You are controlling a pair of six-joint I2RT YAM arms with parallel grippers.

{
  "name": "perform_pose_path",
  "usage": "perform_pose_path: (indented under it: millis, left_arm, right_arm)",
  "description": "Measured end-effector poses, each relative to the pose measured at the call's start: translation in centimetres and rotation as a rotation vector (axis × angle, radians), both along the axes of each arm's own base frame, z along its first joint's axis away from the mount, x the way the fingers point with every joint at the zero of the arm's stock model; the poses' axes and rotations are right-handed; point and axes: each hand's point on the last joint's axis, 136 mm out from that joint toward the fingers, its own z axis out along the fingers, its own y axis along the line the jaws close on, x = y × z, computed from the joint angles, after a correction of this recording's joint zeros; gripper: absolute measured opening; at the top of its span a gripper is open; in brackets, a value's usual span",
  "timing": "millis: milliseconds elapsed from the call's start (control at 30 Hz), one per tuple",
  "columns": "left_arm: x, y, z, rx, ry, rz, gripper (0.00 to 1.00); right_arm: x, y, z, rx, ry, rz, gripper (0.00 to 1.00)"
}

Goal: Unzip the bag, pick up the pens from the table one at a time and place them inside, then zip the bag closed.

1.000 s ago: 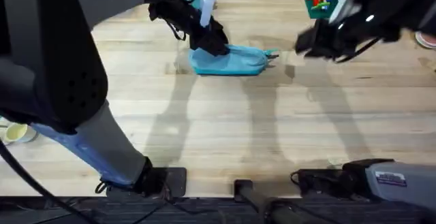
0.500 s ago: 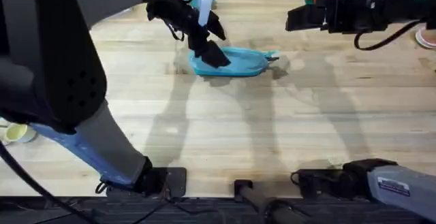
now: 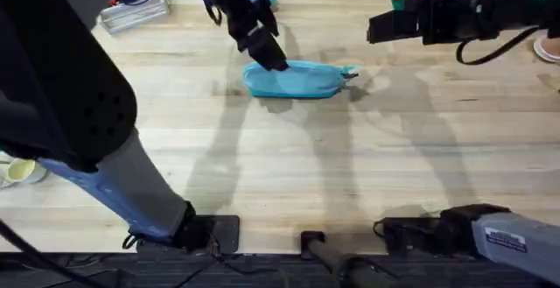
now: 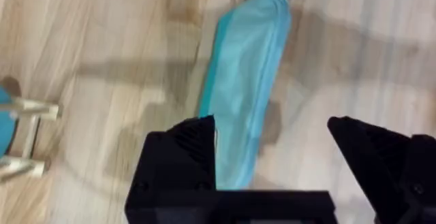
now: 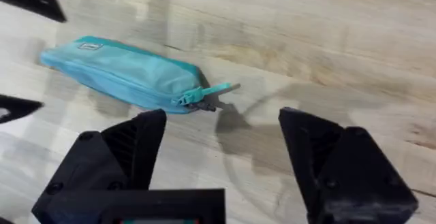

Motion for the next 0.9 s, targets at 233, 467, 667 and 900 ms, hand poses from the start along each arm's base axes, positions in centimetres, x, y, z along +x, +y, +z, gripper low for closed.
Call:
perform_pose_path:
  millis: [233,467,667,900]
  left_arm:
    - [-1.7,1.2,4.4,0.096,0.045,0.024,0.995]
    - [-2.4,2.3,8.4,0.154,0.090,0.176,0.995]
    - [-1.8,3.1,9.6,0.189,0.136,0.388,0.996]
    - [-3.1,4.0,12.3,0.171,0.129,0.550,0.996]
  right_arm:
    - [0.0,0.0,0.0,-0.012,-0.006,0.016,0.997]
    - [0.0,0.0,0.0,-0.029,-0.015,0.039,0.997]
    - [-0.1,0.0,0.0,-0.030,-0.013,0.042,0.997]
    - [-0.6,-0.1,1.4,-0.028,-0.053,0.043,0.997]
